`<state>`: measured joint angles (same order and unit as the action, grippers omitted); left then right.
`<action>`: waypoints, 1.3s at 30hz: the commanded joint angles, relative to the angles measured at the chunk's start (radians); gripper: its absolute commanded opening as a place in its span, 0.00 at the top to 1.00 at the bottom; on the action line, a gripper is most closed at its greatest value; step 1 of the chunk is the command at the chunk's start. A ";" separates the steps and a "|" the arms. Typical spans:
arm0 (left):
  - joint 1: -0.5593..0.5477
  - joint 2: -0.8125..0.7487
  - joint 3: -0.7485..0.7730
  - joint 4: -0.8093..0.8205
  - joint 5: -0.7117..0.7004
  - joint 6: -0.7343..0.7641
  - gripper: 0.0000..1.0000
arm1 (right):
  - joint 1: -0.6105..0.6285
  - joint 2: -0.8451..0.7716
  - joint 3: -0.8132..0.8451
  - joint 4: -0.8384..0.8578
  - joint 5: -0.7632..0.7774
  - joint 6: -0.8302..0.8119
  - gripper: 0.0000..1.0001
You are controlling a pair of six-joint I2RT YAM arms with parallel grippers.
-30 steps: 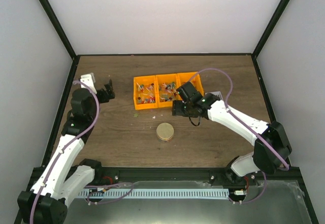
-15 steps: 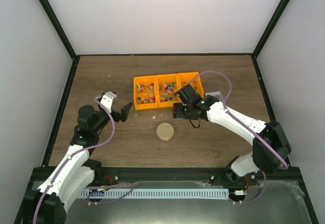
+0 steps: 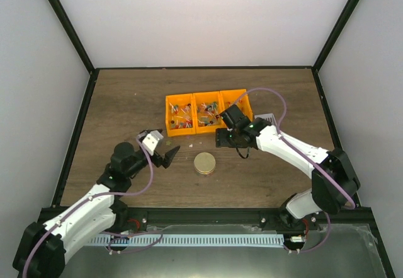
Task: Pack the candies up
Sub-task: Screw the bottle lid onto the packing bottle.
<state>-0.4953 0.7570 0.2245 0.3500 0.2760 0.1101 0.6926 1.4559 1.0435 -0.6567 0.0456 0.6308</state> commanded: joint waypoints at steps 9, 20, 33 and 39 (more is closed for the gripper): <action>-0.323 0.210 -0.064 0.312 -0.229 -0.035 0.00 | -0.047 -0.030 -0.039 -0.004 0.013 -0.063 0.27; -0.491 0.396 -0.159 0.443 -0.326 -0.018 0.00 | -0.068 -0.039 -0.082 0.007 0.006 -0.098 0.27; -0.505 0.807 -0.156 0.865 -0.314 -0.065 0.00 | -0.082 -0.005 -0.048 0.007 0.003 -0.141 0.27; -0.510 1.003 -0.123 1.049 -0.310 -0.124 0.00 | -0.102 -0.002 -0.042 -0.001 0.008 -0.163 0.27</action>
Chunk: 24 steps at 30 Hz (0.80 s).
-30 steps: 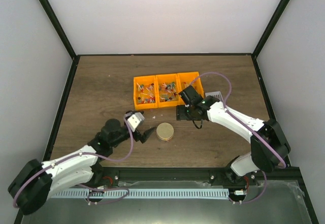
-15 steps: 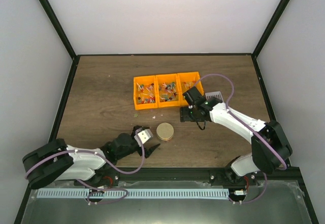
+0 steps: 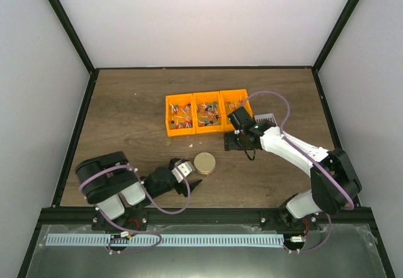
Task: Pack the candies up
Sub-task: Screw the bottle lid onto the packing bottle.
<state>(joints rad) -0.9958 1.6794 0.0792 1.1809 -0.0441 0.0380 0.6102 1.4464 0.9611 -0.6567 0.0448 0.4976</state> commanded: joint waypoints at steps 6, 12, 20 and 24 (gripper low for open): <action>-0.017 0.165 0.076 0.258 0.005 -0.039 0.00 | -0.033 -0.003 0.030 -0.006 0.012 -0.042 0.27; -0.015 0.214 0.141 0.241 0.038 -0.020 0.00 | -0.042 -0.009 0.016 -0.003 0.018 -0.053 0.27; -0.017 0.220 0.165 0.215 0.044 -0.013 0.03 | -0.056 -0.001 0.025 0.004 0.014 -0.075 0.27; -0.017 0.225 0.161 0.211 0.042 -0.010 0.01 | -0.056 0.009 0.025 0.009 0.007 -0.081 0.27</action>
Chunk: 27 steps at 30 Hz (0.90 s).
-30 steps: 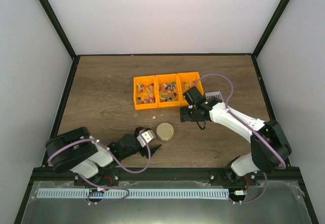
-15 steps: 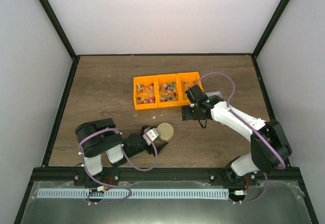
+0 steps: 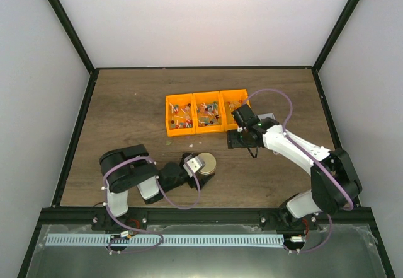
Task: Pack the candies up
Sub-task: Screw the bottle lid onto the packing bottle.
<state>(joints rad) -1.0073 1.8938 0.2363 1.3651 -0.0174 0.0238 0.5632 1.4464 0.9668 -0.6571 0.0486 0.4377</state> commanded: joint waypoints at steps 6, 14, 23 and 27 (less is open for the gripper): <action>-0.007 0.077 -0.023 0.104 -0.008 -0.013 0.00 | -0.011 0.028 0.035 0.014 -0.007 -0.037 0.27; -0.007 0.094 -0.025 0.129 -0.036 -0.019 0.02 | -0.011 0.042 0.041 0.019 -0.018 -0.041 0.27; -0.006 0.109 -0.029 0.134 -0.035 -0.025 0.11 | -0.010 0.049 0.046 0.018 -0.024 -0.037 0.27; -0.006 0.110 -0.031 0.132 -0.042 -0.028 0.11 | -0.010 0.054 0.046 0.022 -0.030 -0.036 0.27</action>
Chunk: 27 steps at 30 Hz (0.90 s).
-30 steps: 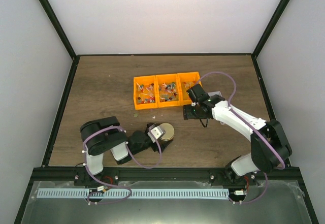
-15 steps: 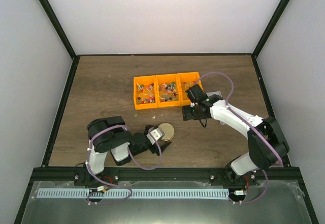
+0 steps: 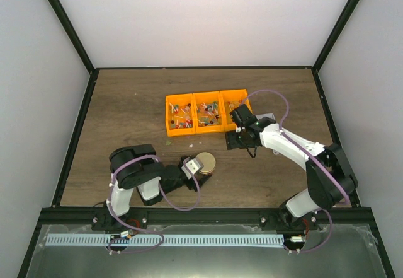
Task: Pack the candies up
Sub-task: Screw the bottle lid onto the packing bottle.
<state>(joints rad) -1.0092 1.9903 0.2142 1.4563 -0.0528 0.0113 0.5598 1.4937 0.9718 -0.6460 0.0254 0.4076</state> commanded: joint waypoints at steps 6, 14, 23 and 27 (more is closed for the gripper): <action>-0.005 0.012 -0.016 0.049 -0.015 -0.022 0.12 | -0.007 -0.013 0.054 0.028 -0.082 -0.015 0.29; -0.006 0.016 -0.015 0.049 -0.013 -0.025 0.10 | -0.006 0.004 0.037 0.165 -0.445 -0.087 0.49; -0.005 0.040 0.006 0.035 -0.014 -0.012 0.09 | -0.005 0.051 -0.023 0.261 -0.650 -0.127 0.75; -0.003 0.053 0.017 0.035 -0.016 -0.010 0.09 | -0.003 0.063 -0.042 0.271 -0.667 -0.138 0.77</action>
<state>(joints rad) -1.0092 2.0140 0.2230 1.4799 -0.0692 0.0044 0.5594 1.5387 0.9443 -0.4171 -0.5663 0.2993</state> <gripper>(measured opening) 0.913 0.243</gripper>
